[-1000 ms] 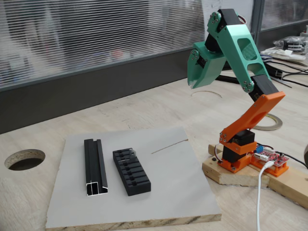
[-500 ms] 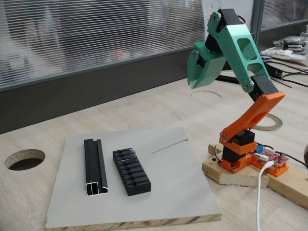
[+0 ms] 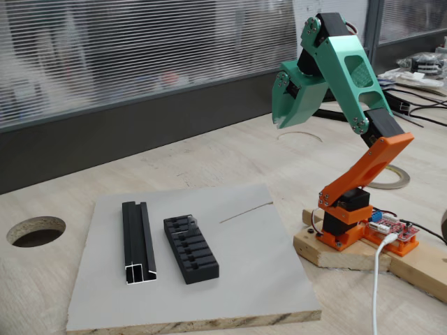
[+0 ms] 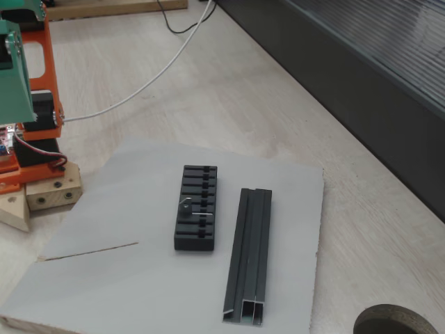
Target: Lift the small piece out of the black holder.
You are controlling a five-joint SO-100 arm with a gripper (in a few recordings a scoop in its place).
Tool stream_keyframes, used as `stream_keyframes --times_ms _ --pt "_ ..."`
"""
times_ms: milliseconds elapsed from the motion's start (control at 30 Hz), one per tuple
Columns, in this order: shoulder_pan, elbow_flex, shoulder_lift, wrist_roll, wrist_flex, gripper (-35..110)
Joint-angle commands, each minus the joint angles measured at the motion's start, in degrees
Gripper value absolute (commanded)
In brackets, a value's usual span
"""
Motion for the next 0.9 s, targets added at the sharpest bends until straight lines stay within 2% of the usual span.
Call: stream_keyframes --times_ms 0,467,567,700,867 --pt "1.0 1.0 0.6 0.6 1.4 7" --pt "-0.4 1.1 -2.0 1.1 1.1 7" --pt "-6.6 1.1 -6.8 1.1 1.0 7" --pt "-20.0 1.0 -13.3 1.8 -2.7 7" --pt "-29.0 1.0 -16.9 13.6 -13.5 7"
